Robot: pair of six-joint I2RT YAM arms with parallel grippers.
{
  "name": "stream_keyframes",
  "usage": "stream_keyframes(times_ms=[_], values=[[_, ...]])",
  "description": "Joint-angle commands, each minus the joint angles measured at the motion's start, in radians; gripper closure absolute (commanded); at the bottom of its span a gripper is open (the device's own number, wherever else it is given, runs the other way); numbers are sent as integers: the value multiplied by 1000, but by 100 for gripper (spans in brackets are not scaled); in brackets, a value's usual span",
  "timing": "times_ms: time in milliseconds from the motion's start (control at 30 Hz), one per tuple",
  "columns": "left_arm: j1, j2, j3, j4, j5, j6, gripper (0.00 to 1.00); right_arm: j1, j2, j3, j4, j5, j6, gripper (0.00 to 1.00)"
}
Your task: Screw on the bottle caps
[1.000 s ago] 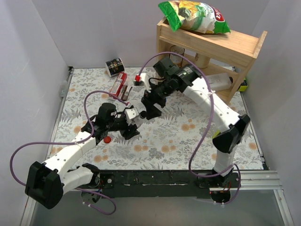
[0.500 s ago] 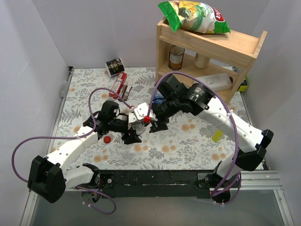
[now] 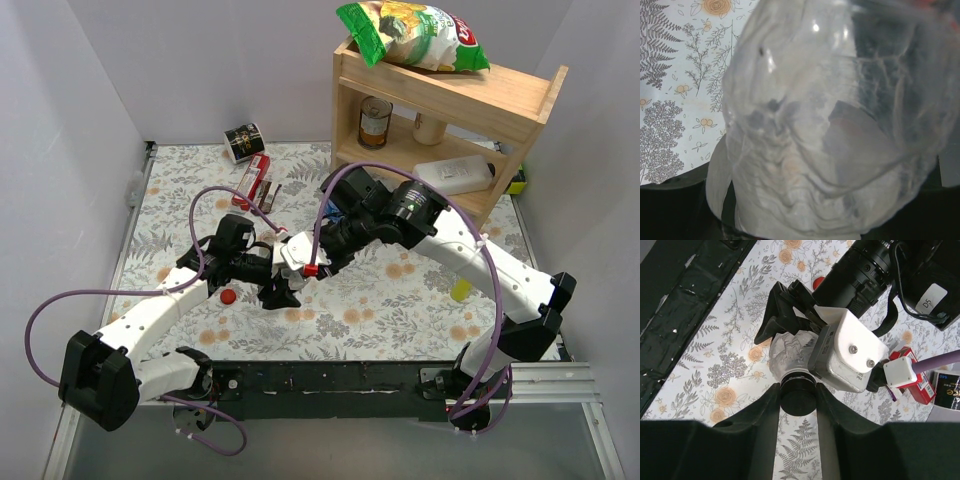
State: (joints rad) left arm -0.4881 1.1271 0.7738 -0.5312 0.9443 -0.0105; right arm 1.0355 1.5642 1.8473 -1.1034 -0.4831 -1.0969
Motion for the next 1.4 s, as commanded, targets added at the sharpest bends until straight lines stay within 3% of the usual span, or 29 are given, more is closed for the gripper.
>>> stream_keyframes(times_ms=[0,33,133,267,367,667,800,833,867,900,1000,1133,1367], values=[[-3,-15,41,0,31,41,100,6,10,-34,-35,21,-32,66],[-3,-18,41,2,28,43,100,6,13,-37,-35,26,-28,81],[-3,-26,38,36,1,18,100,1,46,-20,-42,35,70,98],[-6,-44,24,125,-58,-71,100,-26,178,140,-110,-72,288,99],[-10,-49,16,128,-75,-78,100,-35,258,243,-179,-141,365,99],[-9,-53,-44,111,-82,-98,100,-57,235,409,-90,-233,466,99],[-10,-50,-53,103,-53,-97,100,-61,134,338,0,-167,511,99],[-10,-50,-53,103,-42,-94,100,-63,113,308,20,-146,499,97],[-9,-52,-53,99,-29,-91,100,-64,91,275,36,-106,477,89],[-10,-50,-51,99,-21,-89,100,-65,53,216,27,-91,433,72],[-9,-52,-45,79,5,-59,100,-66,-10,97,-13,-37,267,52],[-10,-36,-27,18,25,1,100,-65,-70,-20,-6,14,125,40],[-9,-26,7,-32,44,60,100,-64,-59,-25,-21,2,74,37]])
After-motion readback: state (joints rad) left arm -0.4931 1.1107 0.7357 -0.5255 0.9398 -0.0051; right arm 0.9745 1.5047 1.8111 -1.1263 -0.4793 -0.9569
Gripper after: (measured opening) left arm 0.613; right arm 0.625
